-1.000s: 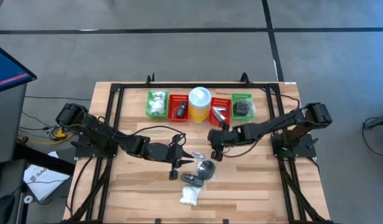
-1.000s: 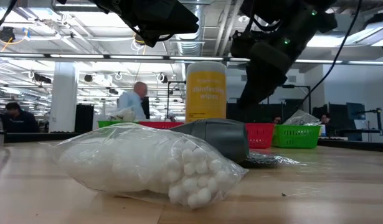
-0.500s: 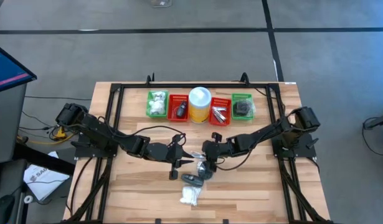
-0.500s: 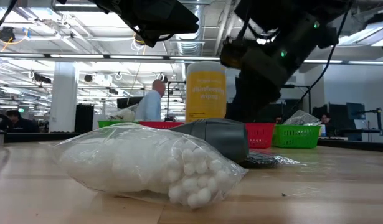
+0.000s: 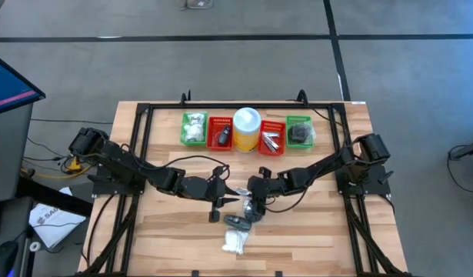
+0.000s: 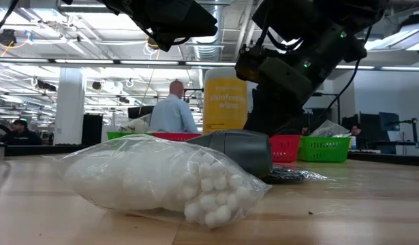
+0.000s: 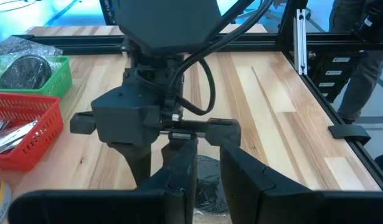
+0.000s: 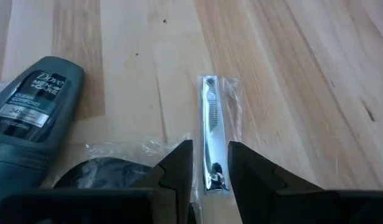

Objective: Pick & Place Travel size toiletries
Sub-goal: Put the silver nail cutter into the right red bin

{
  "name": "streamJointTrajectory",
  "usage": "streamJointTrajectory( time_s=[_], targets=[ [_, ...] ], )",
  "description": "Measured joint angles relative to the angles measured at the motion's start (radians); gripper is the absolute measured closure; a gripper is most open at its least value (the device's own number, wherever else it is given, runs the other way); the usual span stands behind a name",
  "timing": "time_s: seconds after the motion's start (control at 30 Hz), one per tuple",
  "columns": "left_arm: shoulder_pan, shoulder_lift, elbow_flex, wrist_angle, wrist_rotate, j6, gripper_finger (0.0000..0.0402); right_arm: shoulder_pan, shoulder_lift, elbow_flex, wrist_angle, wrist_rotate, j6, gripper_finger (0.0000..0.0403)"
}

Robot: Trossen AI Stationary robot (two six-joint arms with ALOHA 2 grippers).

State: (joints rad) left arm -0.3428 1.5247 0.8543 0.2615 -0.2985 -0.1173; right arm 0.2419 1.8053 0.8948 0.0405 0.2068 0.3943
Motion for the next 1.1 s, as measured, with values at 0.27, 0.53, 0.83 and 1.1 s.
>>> streamJointTrajectory(
  time_s=[0.27, 0.53, 0.83, 1.1],
  targets=[
    [0.0, 0.0, 0.0, 0.0, 0.0, 0.0, 0.0342, 0.0, 0.0, 0.0, -0.002, 0.0, 0.0, 0.031],
    [0.0, 0.0, 0.0, 0.0, 0.0, 0.0, 0.0342, 0.0, 0.017, 0.001, 0.0, 0.0, 0.0, 0.031],
    [0.0, 0.0, -0.006, 0.001, 0.0, 0.0, 0.0342, 0.0, 0.096, 0.015, 0.028, 0.004, -0.004, 0.031],
    [0.0, 0.0, -0.021, 0.003, 0.0, 0.0, 0.0342, -0.001, 0.091, 0.018, 0.011, 0.004, -0.05, 0.0314]
  ],
)
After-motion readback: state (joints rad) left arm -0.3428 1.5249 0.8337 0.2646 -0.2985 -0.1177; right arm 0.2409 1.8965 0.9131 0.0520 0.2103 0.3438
